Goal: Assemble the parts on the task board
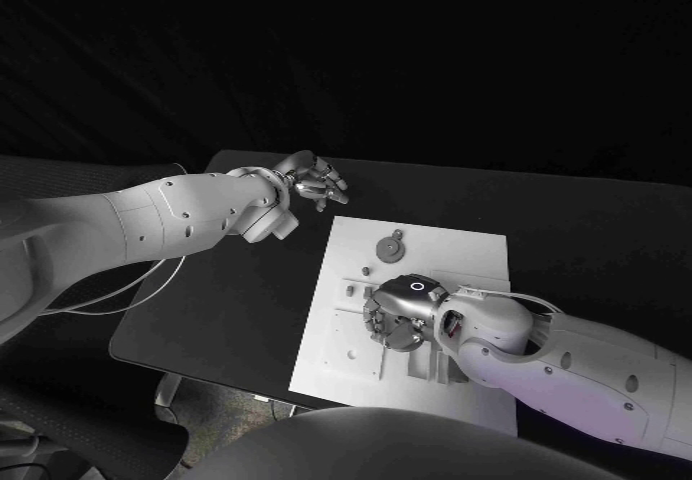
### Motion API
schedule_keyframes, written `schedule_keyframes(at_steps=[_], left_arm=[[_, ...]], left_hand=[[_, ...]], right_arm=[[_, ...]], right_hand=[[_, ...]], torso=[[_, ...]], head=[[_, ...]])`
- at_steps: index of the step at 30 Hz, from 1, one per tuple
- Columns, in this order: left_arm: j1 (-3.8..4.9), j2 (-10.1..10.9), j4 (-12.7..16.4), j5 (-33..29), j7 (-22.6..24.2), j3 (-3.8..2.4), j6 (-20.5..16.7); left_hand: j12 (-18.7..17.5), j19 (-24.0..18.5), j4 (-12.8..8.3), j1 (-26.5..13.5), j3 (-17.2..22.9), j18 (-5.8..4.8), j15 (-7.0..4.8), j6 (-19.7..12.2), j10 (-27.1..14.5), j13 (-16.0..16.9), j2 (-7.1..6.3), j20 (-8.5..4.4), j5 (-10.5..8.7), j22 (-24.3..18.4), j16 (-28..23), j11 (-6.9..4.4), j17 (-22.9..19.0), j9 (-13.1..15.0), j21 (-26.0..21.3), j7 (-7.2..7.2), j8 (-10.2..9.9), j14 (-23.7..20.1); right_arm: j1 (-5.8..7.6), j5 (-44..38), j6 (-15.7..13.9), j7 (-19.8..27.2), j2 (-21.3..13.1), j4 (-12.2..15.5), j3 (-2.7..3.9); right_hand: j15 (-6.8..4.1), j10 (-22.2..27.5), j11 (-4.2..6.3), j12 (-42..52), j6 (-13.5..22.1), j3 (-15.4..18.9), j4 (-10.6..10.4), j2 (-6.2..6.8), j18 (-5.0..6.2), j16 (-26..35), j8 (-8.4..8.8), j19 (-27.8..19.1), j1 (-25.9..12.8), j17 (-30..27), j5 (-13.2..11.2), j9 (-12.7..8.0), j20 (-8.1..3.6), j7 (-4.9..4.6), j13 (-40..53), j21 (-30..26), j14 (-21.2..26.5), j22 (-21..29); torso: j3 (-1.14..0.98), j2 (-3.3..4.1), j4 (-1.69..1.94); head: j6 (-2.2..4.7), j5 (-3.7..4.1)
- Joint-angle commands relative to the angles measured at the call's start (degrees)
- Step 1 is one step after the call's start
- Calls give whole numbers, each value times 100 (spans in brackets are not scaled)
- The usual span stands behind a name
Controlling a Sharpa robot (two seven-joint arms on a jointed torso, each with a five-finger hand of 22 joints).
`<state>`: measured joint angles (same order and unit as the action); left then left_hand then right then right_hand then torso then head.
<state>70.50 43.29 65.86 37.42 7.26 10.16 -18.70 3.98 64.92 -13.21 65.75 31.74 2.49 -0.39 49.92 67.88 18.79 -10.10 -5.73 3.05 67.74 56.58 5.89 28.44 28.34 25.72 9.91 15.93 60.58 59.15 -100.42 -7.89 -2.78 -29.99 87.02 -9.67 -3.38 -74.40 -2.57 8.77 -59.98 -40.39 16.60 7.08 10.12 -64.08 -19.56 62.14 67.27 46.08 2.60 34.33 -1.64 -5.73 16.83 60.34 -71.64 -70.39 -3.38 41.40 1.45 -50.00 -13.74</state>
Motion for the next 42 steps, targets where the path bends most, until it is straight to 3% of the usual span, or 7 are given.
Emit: schedule_keyframes(at_steps=[1, 10, 21, 26, 32, 36, 42], left_arm=[[14, -5, 25, 9, 32, -5, 47], [18, -6, 41, 10, 30, -5, 50], [22, -5, 36, 11, 24, -5, 50], [25, 3, 37, 12, 16, -5, 57], [25, 9, 39, 12, 7, -5, 62], [25, 10, 36, 14, 1, -5, 64], [25, 21, 35, 16, -2, -5, 67]], left_hand=[[7, 3, -8, 28, -16, 300, 2, -3, -45, -9, 14, -27, -13, 6, -14, 2, 7, -7, -1, 16, 25, 31], [7, 3, -10, 30, -15, 300, 2, -2, -46, -10, 14, -27, -13, 8, -16, 2, 10, -7, -3, 16, 26, 31], [7, 3, -10, 31, -16, 301, 3, -2, -48, -11, 15, -26, -13, 10, -19, 2, 16, -8, -5, 15, 27, 31], [6, 3, -10, 30, -17, 300, 3, -3, -48, -12, 13, -26, -13, 11, -21, 3, 18, -9, -6, 16, 27, 31], [5, 5, -10, 30, -18, 301, 3, -6, -51, -13, 14, -26, -13, 13, -21, 4, 22, -11, -6, 17, 25, 32], [3, 6, -10, 29, -20, 301, 4, -10, -56, -15, 11, -26, -13, 15, -22, 5, 25, -12, -7, 18, 24, 33], [1, 7, -10, 30, -20, 301, 5, -12, -60, -16, 10, -26, -13, 16, -24, 6, 28, -13, -7, 19, 23, 33]], right_arm=[[-7, -103, 202, 24, 32, -37, -9], [-7, -128, 244, 33, 104, -100, -87], [-6, -5, 283, 86, 109, -108, -102], [-6, 45, 128, 109, 89, -147, -102], [-5, 59, 30, 124, 70, -151, -102], [-4, 72, -93, 123, 22, -119, -101], [38, 73, -237, 138, -169, 27, -96]], right_hand=[[-29, -43, -6, -35, 2, 24, -2, -65, 488, 20, -31, -19, -16, 7, 19, 1, -33, -20, 9, -14, 42, -8], [-24, -32, -12, -50, 16, 26, -2, -72, 488, 25, -21, -30, -20, 10, 19, 6, -30, -25, 9, -22, 55, -10], [3, 22, -41, -105, 81, 55, -12, -57, 488, 41, 21, -63, -77, 18, 19, 15, -10, -52, 2, -44, 99, -15], [39, 84, -77, -156, 631, 302, -6, 127, 488, 74, 334, -118, -326, 27, 18, -94, 31, -273, 23, -95, 184, -9], [136, 343, -180, -304, 1126, 586, -17, 279, 488, 84, 608, -152, -436, 48, 18, -226, 53, -441, 29, -146, 254, 3], [242, 629, -290, -463, 1424, 774, -21, 373, 488, 132, 749, -197, -504, 46, 19, -307, 76, -405, -17, -172, 380, -2], [287, 732, -336, -493, 1466, 852, -33, 412, 488, 129, 747, -221, -526, 55, 19, -316, 90, -367, -33, -185, 417, -6]], torso=[[1, 1, 1], [0, 2, 7], [-3, -2, -2], [-5, -2, -6], [-12, -1, -4], [-12, -2, -6], [-12, -3, -5]], head=[[0, -11], [0, -23], [0, -31], [0, -26], [0, -10], [0, -3], [0, 10]])
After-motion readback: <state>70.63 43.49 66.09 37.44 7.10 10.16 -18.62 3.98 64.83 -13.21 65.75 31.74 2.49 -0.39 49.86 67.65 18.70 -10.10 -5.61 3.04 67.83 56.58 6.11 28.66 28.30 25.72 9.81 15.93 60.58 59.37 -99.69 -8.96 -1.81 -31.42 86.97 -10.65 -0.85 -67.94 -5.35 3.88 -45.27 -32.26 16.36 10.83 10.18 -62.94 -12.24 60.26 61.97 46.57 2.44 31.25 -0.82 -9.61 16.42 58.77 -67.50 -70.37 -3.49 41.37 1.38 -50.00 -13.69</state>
